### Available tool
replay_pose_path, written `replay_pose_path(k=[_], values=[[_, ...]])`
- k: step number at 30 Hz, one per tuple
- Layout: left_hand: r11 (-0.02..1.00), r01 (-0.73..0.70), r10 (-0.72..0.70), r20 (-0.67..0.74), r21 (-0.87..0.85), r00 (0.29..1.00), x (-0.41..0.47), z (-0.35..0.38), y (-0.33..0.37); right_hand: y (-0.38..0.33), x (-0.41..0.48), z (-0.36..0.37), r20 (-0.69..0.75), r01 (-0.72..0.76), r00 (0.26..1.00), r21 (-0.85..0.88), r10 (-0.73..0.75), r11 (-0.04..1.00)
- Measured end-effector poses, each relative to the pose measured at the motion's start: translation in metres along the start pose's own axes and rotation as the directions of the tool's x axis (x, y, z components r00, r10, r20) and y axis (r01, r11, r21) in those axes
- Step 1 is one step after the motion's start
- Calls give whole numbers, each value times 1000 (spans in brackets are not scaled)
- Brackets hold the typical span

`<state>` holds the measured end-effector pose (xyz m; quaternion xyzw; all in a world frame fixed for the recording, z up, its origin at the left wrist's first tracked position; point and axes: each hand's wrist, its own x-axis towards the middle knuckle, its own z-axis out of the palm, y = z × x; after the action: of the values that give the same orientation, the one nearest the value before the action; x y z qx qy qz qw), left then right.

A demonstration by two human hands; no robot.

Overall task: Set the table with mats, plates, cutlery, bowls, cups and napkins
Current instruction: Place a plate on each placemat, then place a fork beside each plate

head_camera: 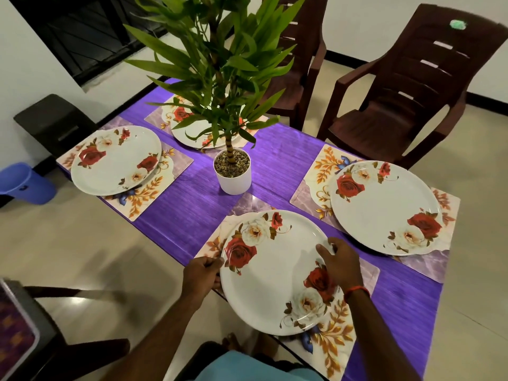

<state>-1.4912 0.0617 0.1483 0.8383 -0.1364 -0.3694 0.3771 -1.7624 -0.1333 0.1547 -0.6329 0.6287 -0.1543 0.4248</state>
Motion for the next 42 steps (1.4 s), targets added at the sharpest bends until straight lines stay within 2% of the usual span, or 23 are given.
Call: replay_pose_path(k=[10,16,19,21,23,25,27,29,33,36,42], values=[[995,28,-27,8,-99,1000,-3,-8,-5,6,7,7,8,7,1000,-16,-7,1000],[992,42,-22,159,-119,987,-6,-18,-2,7,7,9,8,19,1000,-61,-18,998],[997,37,-16,276,-69,961,-2,-32,-2,1,4,19,-23,52,998,-222,-59,974],[998,-60,51,301,20,952,-2,-39,-1,-11,-2,28,-57,125,987,-328,-152,936],[979,-190,161,283,76,946,1,-45,2,-29,-8,40,-56,243,957,-382,-285,892],[951,-289,261,209,112,942,5,-64,-3,-59,-19,64,18,367,918,-412,-396,834],[878,-411,383,154,245,911,9,-86,-12,-91,-32,88,81,471,872,-412,-483,780],[804,-472,463,115,361,879,8,-113,-20,-124,-47,113,144,577,808,-394,-571,716],[668,-447,562,-8,595,827,7,-167,-32,-174,-76,161,282,731,677,-361,-680,578],[703,-369,517,-80,608,852,1,-203,-41,-204,-94,196,348,798,594,-368,-725,478],[771,-256,448,-211,582,869,-16,-268,-77,-256,-136,265,476,877,478,-307,-738,369]])
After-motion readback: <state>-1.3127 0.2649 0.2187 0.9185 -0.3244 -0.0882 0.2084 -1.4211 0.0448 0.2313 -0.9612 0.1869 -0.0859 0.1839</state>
